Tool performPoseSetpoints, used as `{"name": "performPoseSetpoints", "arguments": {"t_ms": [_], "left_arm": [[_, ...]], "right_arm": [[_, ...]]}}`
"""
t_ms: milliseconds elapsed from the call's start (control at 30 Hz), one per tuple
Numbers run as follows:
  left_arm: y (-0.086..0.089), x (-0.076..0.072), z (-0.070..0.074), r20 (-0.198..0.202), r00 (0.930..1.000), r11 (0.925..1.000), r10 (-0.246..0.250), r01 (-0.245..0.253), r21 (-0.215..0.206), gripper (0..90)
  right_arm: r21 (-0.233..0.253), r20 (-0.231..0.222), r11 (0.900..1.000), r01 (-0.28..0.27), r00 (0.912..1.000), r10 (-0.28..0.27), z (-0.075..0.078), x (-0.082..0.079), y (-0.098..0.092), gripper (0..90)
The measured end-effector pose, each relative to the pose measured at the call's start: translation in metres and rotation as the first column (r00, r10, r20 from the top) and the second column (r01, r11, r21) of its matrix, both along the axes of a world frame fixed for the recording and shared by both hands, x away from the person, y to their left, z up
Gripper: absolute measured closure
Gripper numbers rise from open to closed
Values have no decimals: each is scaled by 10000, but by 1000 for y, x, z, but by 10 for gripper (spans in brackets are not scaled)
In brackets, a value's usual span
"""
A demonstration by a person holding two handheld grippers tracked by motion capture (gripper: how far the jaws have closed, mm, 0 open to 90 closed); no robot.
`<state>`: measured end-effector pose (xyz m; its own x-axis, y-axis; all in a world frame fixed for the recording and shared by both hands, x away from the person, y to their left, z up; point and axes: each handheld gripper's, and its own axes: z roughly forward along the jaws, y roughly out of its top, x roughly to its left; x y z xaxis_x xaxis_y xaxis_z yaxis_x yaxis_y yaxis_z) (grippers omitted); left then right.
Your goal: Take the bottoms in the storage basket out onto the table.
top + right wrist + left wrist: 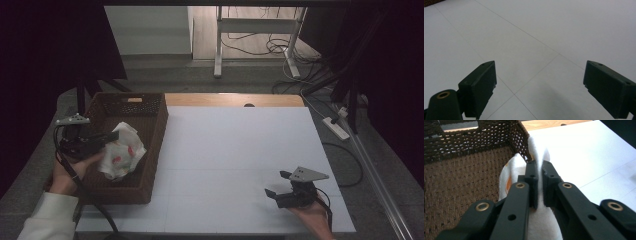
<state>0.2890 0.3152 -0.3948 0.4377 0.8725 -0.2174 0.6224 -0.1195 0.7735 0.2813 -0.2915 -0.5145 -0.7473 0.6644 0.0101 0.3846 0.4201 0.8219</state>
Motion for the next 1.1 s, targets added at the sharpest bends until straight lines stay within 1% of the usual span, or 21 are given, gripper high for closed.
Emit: {"name": "performPoseSetpoints", "arguments": {"t_ms": [267, 867, 1100], "left_arm": [[-6, -1, 3, 204, 9997, 9998, -131, 135, -169, 848], [-11, -2, 9, 496, 9987, 9990, -103, 124, -426, 848], [-13, -3, 14, 665, 9977, 9985, -103, 138, -532, 848]], "right_arm": [[12, -6, 10000, 0, 10000, 0, 0, 0, 0, 116], [33, -5, 10000, 36, 10000, -36, 0, 0, 0, 116], [47, 9, 10000, 40, 10000, -40, 0, 0, -1, 116]]}}
